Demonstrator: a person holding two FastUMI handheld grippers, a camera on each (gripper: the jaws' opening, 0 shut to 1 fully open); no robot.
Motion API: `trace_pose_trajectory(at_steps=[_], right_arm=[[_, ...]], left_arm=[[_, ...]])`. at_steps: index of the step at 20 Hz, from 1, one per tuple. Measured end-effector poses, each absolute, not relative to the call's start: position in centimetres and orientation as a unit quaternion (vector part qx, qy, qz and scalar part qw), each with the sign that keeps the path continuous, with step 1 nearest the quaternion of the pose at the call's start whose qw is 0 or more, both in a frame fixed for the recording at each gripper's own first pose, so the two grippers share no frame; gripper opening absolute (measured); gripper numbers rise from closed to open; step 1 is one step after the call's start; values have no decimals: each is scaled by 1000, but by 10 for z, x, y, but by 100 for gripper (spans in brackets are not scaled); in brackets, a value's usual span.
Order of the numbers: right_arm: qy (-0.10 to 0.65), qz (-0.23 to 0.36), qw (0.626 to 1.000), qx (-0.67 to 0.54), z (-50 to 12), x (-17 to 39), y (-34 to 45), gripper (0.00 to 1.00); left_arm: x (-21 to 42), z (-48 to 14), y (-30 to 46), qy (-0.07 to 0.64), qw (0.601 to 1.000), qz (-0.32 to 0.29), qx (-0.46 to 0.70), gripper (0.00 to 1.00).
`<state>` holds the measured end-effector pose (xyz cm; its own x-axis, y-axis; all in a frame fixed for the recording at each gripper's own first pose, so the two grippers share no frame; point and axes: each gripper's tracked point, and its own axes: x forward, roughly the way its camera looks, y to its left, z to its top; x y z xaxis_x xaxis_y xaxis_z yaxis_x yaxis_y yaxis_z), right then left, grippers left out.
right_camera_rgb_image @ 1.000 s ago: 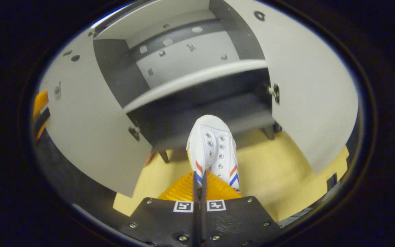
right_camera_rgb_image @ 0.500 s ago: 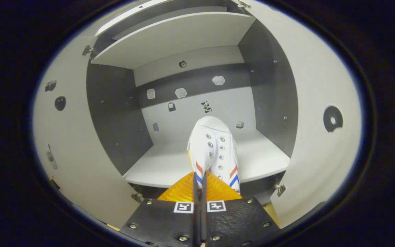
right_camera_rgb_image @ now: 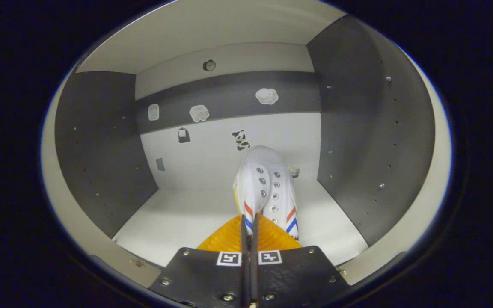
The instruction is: Grab one shoe with the right hand and put it into the shoe cabinet, grab the other shoe with the left hand and put it into the shoe cabinet; then close the right door with the right hand and the left door with the left hand.
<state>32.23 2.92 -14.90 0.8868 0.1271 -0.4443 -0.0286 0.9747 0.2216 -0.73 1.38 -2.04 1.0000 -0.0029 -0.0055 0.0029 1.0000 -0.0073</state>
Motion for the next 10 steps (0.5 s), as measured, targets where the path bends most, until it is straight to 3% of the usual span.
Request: trace_pose_trajectory(at_steps=[7,10], right_arm=[[268,3,959,94,-175,332,18,6],[237,10,966,101,-156,331,19,11]], left_arm=[[-6,-21,14,3,1000,2,1,97],[-7,-21,14,3,1000,4,5,97]])
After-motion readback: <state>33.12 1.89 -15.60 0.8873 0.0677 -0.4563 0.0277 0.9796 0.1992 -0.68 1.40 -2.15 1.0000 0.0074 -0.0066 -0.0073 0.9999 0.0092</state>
